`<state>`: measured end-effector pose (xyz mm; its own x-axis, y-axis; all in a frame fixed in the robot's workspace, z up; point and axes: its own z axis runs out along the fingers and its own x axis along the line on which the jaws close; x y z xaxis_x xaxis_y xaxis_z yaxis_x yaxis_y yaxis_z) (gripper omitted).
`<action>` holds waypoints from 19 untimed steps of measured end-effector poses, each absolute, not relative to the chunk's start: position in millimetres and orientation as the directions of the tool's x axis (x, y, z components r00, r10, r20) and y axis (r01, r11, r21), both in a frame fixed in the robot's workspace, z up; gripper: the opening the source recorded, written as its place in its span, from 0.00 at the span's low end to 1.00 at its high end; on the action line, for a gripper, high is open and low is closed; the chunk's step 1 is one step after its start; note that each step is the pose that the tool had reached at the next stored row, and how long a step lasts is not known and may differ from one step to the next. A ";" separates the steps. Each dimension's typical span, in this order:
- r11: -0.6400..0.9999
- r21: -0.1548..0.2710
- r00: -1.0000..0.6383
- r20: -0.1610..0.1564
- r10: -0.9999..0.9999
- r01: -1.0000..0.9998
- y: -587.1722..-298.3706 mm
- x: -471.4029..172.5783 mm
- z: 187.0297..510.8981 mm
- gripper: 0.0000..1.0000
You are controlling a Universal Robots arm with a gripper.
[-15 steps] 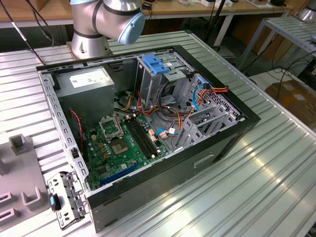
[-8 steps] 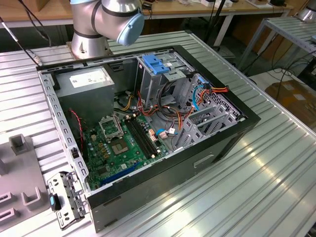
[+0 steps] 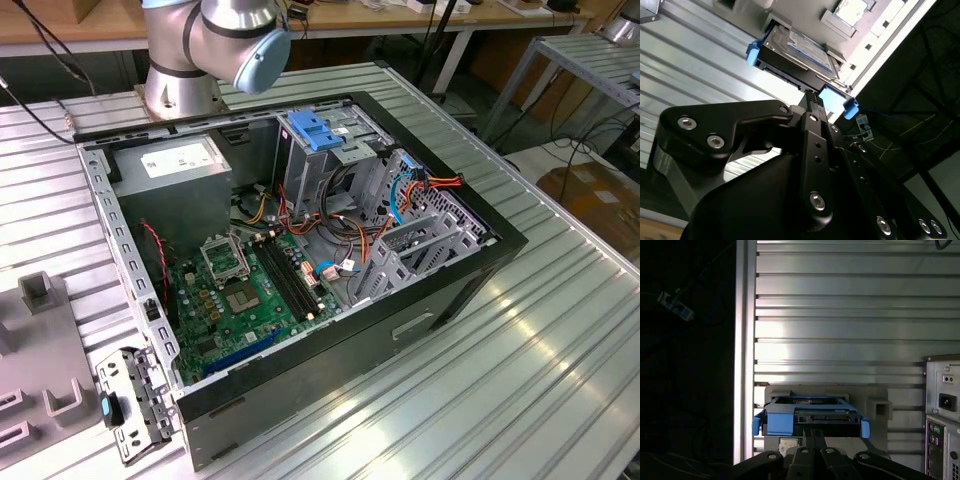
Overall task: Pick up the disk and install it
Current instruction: 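Reach for the disk, then pick up the disk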
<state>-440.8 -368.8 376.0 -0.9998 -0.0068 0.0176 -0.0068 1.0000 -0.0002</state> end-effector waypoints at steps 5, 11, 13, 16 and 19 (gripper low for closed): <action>1.000 0.000 -1.000 0.019 -0.007 -0.007 -368.8 -455.4 375.9 0.11; 1.000 0.000 -1.000 0.019 -0.007 -0.007 -368.8 -455.7 375.9 0.11; 1.000 0.000 -1.000 0.019 -0.007 -0.007 -368.8 -455.7 375.9 0.11; 1.000 0.000 -1.000 0.019 -0.007 -0.007 -368.8 -455.8 375.9 0.11; 1.000 0.000 -1.000 0.019 -0.007 -0.007 -368.8 -455.8 375.9 0.11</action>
<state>-455.8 -368.8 375.9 -0.9998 -0.0073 0.0187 -0.0073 1.0000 -0.0001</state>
